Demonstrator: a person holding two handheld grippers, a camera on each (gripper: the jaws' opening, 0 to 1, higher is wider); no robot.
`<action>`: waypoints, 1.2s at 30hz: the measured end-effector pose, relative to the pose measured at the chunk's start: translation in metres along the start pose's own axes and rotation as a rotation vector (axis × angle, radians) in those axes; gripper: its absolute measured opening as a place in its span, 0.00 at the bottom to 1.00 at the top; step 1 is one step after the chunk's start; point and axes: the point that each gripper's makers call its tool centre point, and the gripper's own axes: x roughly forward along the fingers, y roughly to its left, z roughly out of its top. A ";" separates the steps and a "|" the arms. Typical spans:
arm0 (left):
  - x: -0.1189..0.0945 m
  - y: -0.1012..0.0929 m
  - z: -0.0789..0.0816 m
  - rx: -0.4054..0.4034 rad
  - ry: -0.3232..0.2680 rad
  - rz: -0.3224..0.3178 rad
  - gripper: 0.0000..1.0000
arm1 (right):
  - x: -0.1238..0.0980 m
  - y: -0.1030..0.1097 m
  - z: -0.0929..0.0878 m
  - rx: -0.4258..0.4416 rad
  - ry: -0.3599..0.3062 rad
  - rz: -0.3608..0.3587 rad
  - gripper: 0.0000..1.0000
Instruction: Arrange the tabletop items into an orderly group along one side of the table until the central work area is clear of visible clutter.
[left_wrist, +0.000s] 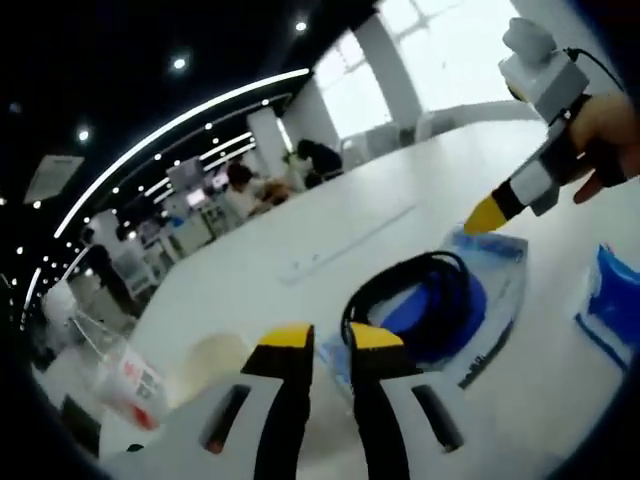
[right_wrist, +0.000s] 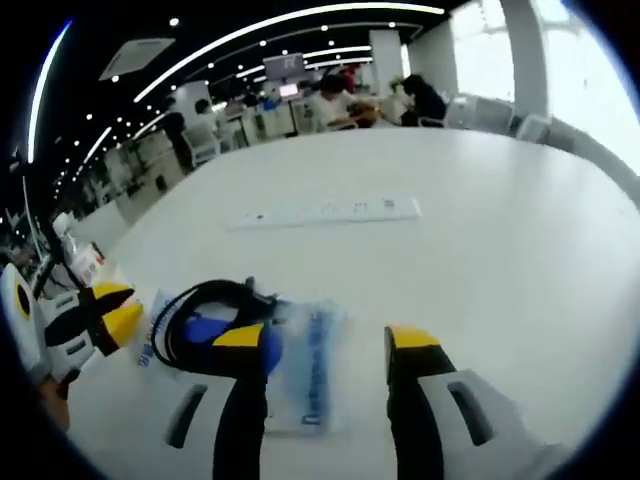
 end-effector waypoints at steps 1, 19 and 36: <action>-0.003 -0.001 0.006 -0.006 -0.011 -0.006 0.16 | -0.003 0.001 0.002 0.003 -0.004 0.005 0.55; -0.045 -0.020 0.030 -0.099 -0.048 -0.143 0.56 | -0.083 0.023 -0.021 0.027 0.081 0.081 0.85; -0.082 -0.024 0.032 -0.213 -0.022 -0.208 0.91 | -0.131 0.035 -0.062 0.057 0.150 0.096 0.88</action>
